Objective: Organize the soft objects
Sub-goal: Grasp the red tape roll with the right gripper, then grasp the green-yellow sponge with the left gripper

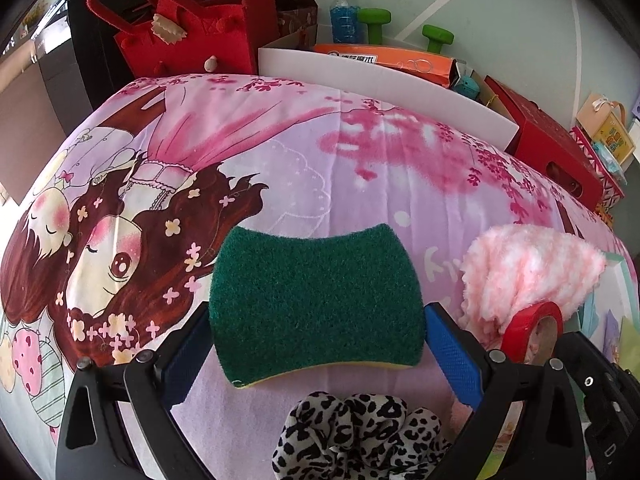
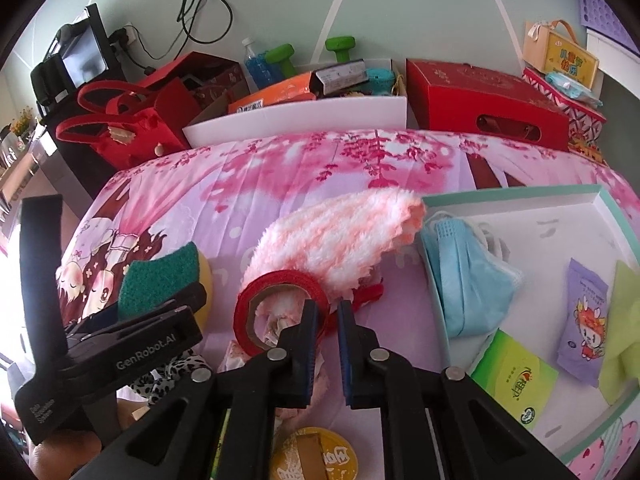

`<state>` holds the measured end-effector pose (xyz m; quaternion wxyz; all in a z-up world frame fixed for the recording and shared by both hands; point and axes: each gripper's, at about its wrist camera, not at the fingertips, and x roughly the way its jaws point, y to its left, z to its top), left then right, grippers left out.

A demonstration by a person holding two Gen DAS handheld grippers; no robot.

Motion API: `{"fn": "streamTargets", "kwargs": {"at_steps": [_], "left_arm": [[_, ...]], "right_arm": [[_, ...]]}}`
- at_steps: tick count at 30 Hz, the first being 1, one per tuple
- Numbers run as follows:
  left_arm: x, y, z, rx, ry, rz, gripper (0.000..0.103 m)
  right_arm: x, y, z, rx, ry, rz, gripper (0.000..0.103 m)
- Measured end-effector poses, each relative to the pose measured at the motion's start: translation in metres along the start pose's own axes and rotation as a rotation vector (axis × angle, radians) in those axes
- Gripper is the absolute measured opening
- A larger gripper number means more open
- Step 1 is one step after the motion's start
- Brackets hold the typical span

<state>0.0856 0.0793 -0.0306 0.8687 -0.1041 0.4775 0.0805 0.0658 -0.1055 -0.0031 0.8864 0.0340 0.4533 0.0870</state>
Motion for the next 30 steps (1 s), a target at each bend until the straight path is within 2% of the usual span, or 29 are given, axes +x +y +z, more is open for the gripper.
{"fn": "streamTargets", "kwargs": {"at_steps": [9,14,21,22,25,30], "left_arm": [[0.005,0.003,-0.001,-0.025,0.025,-0.013,0.098],[0.001,0.008,0.000,-0.060,0.011,-0.042,0.097],[-0.009,0.015,0.002,-0.072,-0.017,-0.031,0.097],[-0.010,0.015,0.002,-0.072,-0.018,-0.030,0.097],[-0.009,0.017,0.002,-0.075,-0.014,-0.034,0.097],[-0.011,0.019,0.003,-0.083,-0.019,-0.042,0.097]], "right_arm": [[0.002,-0.005,0.000,0.021,0.003,0.011,0.012],[-0.001,-0.005,0.001,0.024,0.002,0.028,0.012],[0.001,-0.003,0.000,0.023,0.007,0.046,0.012],[0.001,-0.003,0.000,0.024,0.009,0.052,0.013],[0.005,-0.002,-0.001,0.025,0.021,0.054,0.025],[0.011,0.001,-0.003,0.026,0.031,0.051,0.025]]}}
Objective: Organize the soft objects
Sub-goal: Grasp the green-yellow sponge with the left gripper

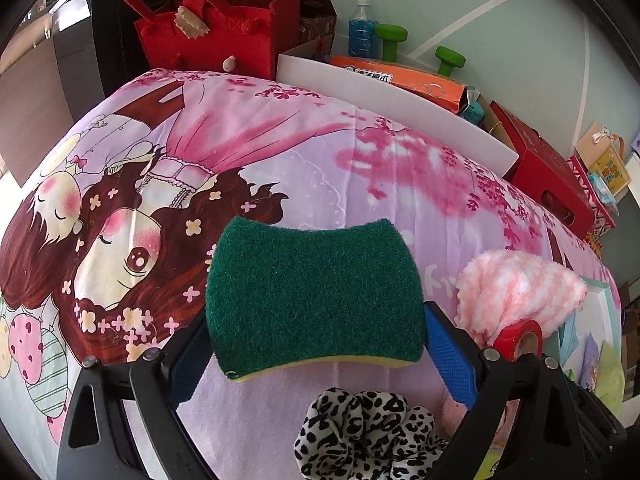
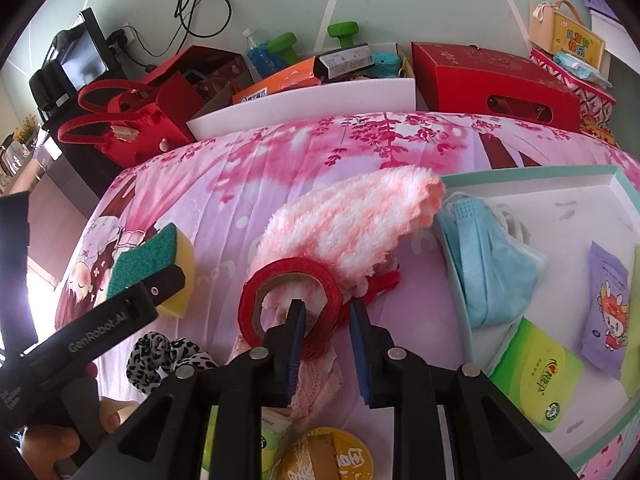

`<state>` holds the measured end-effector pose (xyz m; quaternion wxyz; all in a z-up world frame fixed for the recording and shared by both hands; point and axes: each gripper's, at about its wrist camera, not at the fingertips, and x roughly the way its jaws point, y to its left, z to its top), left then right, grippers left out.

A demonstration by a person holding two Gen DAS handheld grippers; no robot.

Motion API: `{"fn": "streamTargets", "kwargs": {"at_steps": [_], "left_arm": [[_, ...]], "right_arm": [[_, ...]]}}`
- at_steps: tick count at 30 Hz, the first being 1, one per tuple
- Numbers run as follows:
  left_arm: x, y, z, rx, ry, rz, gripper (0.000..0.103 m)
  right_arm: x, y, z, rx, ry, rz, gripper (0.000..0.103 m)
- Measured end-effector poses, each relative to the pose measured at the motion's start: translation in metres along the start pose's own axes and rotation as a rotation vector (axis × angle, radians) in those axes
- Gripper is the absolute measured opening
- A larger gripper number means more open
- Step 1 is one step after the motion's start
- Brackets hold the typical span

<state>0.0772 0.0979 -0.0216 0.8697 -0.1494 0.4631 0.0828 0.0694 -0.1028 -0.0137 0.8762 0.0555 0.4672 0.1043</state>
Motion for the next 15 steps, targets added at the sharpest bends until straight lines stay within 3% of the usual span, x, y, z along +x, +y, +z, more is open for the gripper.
{"fn": "streamTargets", "kwargs": {"at_steps": [8,15], "left_arm": [[0.001,0.003,0.000,-0.012,0.006,-0.005,0.097],[-0.003,0.004,0.001,-0.014,-0.004,-0.005,0.097]], "right_arm": [[0.003,0.003,-0.001,-0.007,-0.020,-0.022,0.012],[-0.015,-0.002,0.003,0.013,-0.066,-0.001,0.010]]}}
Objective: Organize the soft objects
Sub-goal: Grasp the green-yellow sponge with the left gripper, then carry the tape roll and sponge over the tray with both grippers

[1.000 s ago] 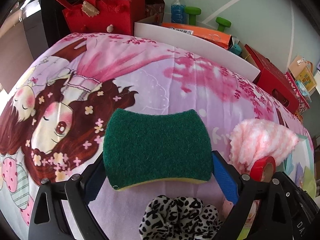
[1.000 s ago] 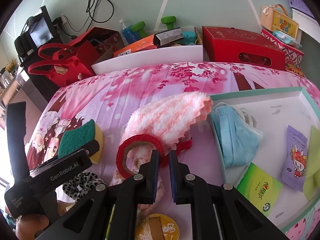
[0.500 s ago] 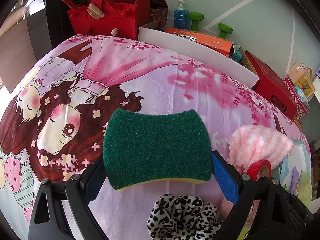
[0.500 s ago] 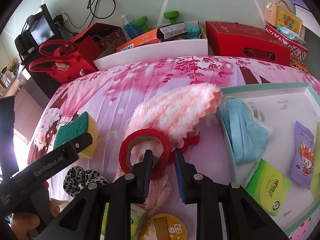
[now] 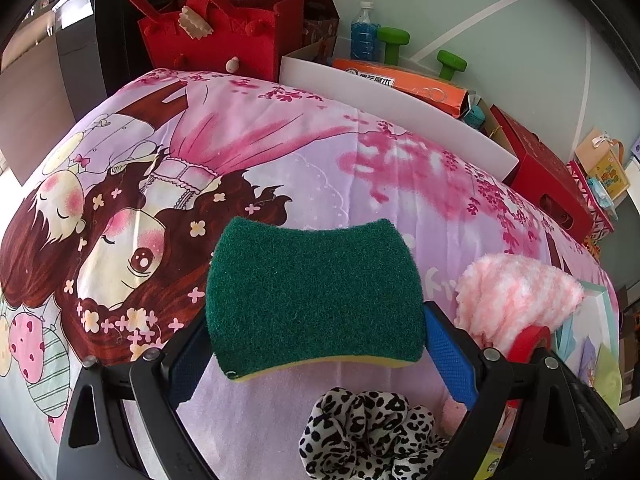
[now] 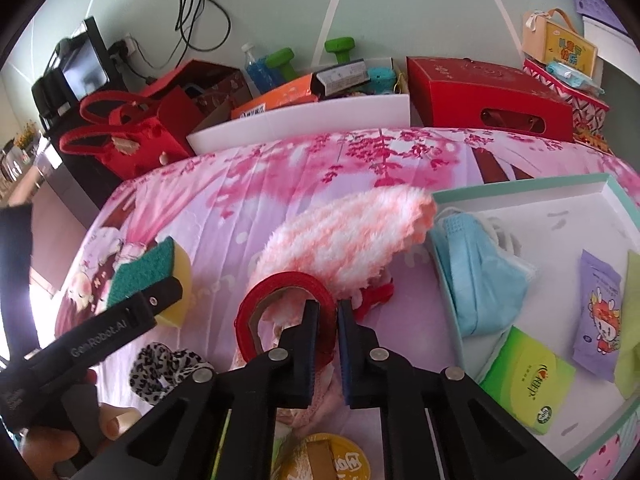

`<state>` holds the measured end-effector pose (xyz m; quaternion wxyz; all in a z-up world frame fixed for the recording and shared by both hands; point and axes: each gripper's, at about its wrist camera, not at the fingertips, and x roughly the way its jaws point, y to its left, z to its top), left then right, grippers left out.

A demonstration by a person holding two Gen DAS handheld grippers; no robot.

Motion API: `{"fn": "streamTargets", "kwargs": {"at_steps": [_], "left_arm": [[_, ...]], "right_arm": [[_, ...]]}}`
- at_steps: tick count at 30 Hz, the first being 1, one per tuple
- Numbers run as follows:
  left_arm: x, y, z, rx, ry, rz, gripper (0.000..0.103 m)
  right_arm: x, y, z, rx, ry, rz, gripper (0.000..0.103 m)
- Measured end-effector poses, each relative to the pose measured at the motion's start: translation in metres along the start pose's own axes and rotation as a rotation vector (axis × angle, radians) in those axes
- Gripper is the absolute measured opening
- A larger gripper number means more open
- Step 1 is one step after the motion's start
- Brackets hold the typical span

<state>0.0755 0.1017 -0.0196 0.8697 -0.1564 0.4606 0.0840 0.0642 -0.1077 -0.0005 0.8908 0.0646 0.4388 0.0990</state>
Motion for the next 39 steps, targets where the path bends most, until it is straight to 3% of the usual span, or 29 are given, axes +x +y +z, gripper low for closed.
{"fn": "streamTargets", "kwargs": {"at_steps": [8,14,22,30,39], "left_arm": [[-0.012,-0.002,0.003,0.008,-0.027,-0.003,0.097],[-0.035,-0.004,0.007,0.016,-0.089,-0.005,0.097],[-0.057,-0.013,0.010,0.042,-0.144,-0.018,0.097],[-0.070,-0.052,0.006,0.138,-0.173,-0.064,0.097],[-0.075,-0.122,-0.014,0.303,-0.174,-0.141,0.097]], "right_arm": [[-0.031,-0.003,0.008,0.021,-0.083,0.030,0.010],[-0.051,-0.011,0.012,0.046,-0.130,0.039,0.010],[-0.061,-0.029,0.015,0.091,-0.147,0.027,0.010],[-0.073,-0.078,0.014,0.203,-0.158,-0.059,0.010],[-0.098,-0.147,0.005,0.338,-0.165,-0.199,0.010]]}}
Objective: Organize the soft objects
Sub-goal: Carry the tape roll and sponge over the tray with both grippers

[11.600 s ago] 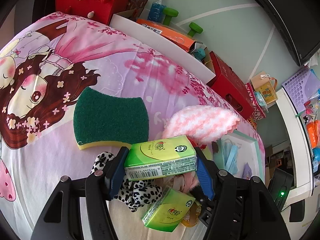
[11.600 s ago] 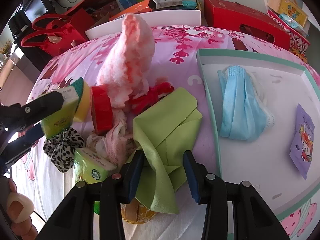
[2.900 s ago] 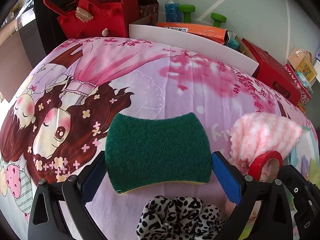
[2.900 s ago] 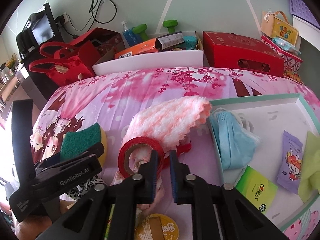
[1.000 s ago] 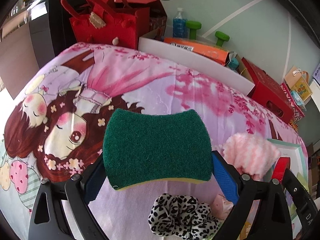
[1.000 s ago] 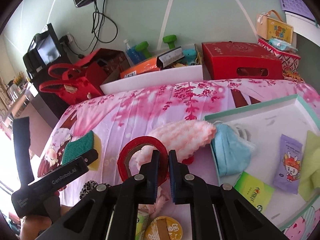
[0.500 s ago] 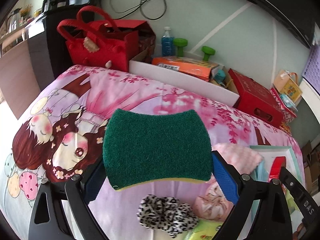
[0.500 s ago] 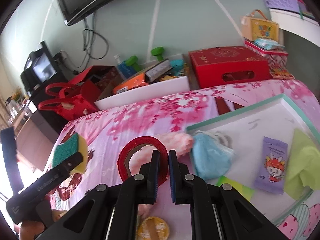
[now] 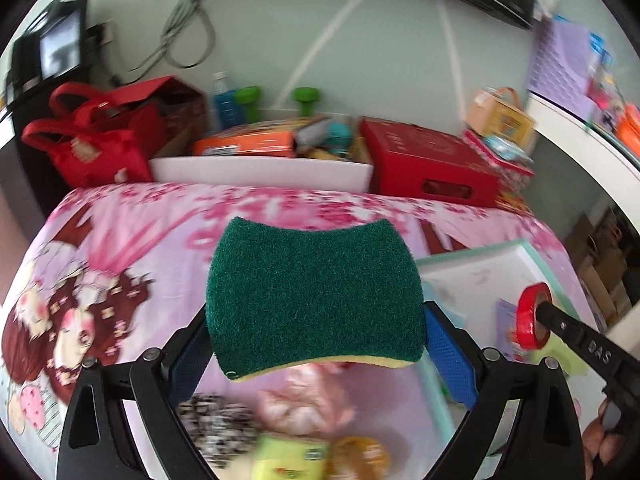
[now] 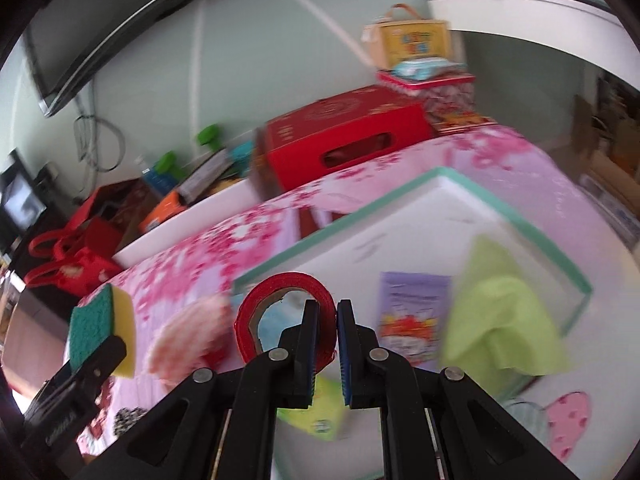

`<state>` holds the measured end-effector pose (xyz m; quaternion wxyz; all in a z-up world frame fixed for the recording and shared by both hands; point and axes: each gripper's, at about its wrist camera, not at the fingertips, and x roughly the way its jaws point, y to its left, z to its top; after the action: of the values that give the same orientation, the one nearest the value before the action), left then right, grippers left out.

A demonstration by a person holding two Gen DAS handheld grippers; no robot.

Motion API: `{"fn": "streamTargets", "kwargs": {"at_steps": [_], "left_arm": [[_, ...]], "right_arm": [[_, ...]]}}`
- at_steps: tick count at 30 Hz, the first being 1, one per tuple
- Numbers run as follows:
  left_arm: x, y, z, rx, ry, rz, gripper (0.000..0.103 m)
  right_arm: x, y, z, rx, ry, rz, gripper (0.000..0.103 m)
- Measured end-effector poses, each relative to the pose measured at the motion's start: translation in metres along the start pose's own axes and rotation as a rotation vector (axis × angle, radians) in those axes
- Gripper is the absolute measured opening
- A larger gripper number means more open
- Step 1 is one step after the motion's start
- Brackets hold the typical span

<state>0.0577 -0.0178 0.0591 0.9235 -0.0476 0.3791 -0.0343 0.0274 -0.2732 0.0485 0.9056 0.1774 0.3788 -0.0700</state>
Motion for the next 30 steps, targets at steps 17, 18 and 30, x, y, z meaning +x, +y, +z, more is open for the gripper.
{"fn": "streamTargets", "kwargs": {"at_steps": [17,18,30], "left_arm": [[0.043,-0.112,-0.021,0.220,0.053,-0.154,0.097],[0.043,-0.114,-0.021,0.224,0.049,-0.157,0.097],[0.056,-0.135,-0.025,0.263,0.032,-0.176,0.098]], "right_arm": [[0.017,-0.076,0.003,0.145,0.022,-0.113,0.010],[0.018,-0.077,0.003,0.149,0.020,-0.112,0.010],[0.026,-0.076,0.004,0.154,0.058,-0.127,0.014]]}}
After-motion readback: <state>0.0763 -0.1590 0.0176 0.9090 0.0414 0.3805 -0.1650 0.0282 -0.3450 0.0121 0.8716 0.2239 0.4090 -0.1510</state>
